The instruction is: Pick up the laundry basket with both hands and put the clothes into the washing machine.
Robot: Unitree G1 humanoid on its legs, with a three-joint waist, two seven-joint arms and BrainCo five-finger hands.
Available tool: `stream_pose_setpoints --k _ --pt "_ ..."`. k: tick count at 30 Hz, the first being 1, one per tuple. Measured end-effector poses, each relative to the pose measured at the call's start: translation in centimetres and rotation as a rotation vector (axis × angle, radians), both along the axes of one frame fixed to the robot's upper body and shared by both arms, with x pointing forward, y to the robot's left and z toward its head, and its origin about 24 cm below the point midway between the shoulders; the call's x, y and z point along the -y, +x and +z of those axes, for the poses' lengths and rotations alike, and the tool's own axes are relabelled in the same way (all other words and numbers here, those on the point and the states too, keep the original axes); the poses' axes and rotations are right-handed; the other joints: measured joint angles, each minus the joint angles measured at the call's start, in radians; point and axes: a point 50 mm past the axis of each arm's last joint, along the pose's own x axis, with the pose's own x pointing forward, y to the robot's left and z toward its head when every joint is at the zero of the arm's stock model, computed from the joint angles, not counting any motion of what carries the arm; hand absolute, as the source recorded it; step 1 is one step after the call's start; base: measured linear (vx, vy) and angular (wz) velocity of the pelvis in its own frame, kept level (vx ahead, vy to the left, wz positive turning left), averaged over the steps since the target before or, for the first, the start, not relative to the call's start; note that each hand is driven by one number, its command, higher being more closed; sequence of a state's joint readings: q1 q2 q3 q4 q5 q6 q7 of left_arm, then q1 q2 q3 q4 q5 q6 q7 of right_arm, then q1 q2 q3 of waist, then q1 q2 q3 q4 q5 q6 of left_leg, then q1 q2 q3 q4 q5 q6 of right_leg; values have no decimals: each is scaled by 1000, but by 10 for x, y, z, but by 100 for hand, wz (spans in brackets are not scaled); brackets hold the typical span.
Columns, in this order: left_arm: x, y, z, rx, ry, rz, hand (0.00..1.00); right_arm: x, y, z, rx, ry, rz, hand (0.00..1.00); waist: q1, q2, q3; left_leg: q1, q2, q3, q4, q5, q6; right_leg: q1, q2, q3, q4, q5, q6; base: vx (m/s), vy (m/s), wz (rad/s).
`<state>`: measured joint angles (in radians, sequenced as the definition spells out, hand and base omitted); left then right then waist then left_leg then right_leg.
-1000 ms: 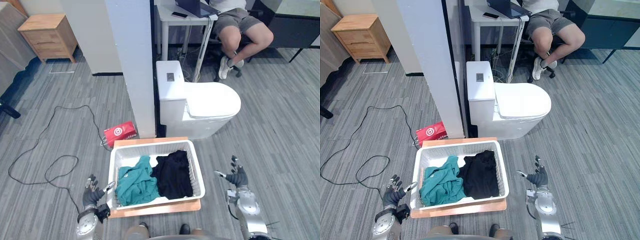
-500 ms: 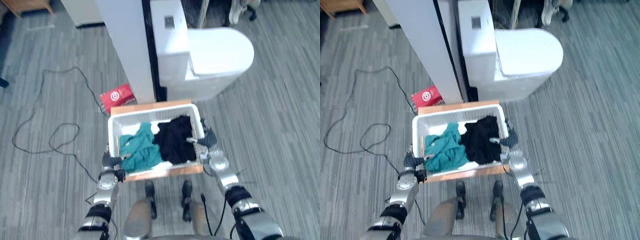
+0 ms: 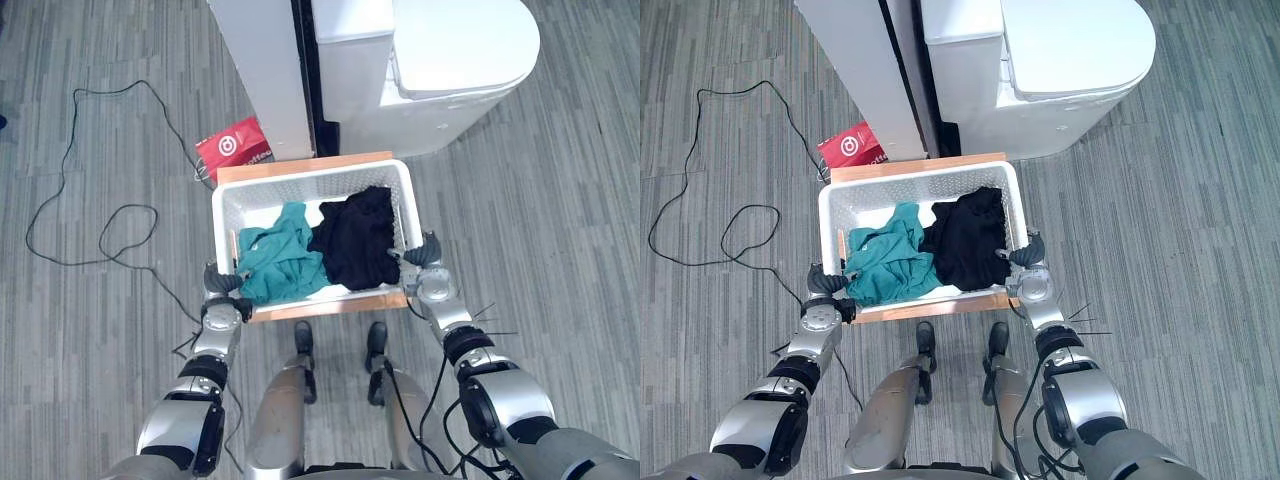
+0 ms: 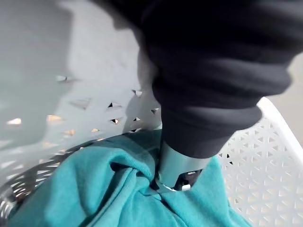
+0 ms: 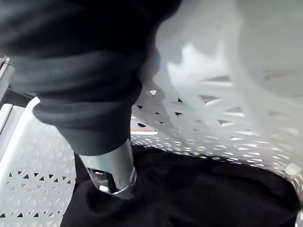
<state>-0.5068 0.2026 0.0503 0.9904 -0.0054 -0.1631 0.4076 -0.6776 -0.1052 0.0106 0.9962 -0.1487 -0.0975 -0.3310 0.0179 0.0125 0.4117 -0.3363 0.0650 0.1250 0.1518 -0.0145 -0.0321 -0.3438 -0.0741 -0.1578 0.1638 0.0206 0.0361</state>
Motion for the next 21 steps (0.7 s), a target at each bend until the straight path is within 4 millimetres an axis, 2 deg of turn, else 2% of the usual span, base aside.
stream_pose_setpoints --k 6,8,11,13,14,15,16,17,18,19,20,21 --pt "-2 1 8 41 17 0 100 -1 -3 9 73 20 -10 100 0 -1 31 19 -1 -1 -16 16 1 10 2 1 -5 1 1 23 10 0" --pt "0 -2 12 69 29 -18 100 1 -12 8 98 37 -31 100 -1 -5 42 24 -1 -2 -17 16 2 18 3 0 -11 1 1 70 23 2" --pt "12 -24 2 73 36 -63 100 15 -42 -8 97 59 -86 100 -6 -5 48 59 -1 -1 -14 4 10 66 7 0 -37 1 1 134 34 -2" --pt "19 -52 -8 74 0 -62 100 20 -66 -16 106 56 -103 100 -5 -9 45 87 7 10 61 -59 9 117 32 58 -56 1 1 136 45 -47" --pt "18 -61 -10 75 -6 -56 100 20 -70 -15 114 52 -96 100 -2 -11 44 86 8 -19 100 -79 7 125 38 84 -57 1 1 97 35 -97" --pt "16 -75 -13 75 -12 -43 100 17 -75 -12 137 43 -73 100 -2 -18 40 84 1 -108 169 -114 2 139 50 135 -60 2 2 60 16 -99" --pt "15 -82 -13 76 -14 -38 100 17 -77 -9 151 43 -56 100 -3 -17 37 86 -2 -151 197 -134 -8 143 57 162 -60 4 4 40 35 -136" --pt "14 -91 -13 81 -17 -35 100 16 -83 -4 176 42 -36 100 -5 -12 17 89 -2 -226 236 -183 -28 143 73 210 -69 12 16 13 90 -136" --pt "14 -95 -12 86 -21 -39 100 17 -90 -2 187 43 -32 100 -11 -14 -15 100 5 -241 238 -221 -28 141 92 254 -93 32 23 6 119 -130" --pt "15 -95 -11 89 -23 -46 100 18 -93 -1 195 40 -34 100 -15 -17 -31 106 9 -230 233 -238 -23 139 98 276 -105 42 27 -1 176 -151" --pt "15 -94 -7 105 -23 -63 100 20 -97 5 225 37 -45 100 -20 -49 -56 124 11 -146 228 -249 -14 125 105 355 -121 70 42 -18 148 -133" --pt "15 -94 -6 111 -24 -64 100 20 -98 6 231 37 -45 100 -22 -58 -62 131 16 -114 230 -255 -5 122 105 375 -129 81 43 -30 143 -139"
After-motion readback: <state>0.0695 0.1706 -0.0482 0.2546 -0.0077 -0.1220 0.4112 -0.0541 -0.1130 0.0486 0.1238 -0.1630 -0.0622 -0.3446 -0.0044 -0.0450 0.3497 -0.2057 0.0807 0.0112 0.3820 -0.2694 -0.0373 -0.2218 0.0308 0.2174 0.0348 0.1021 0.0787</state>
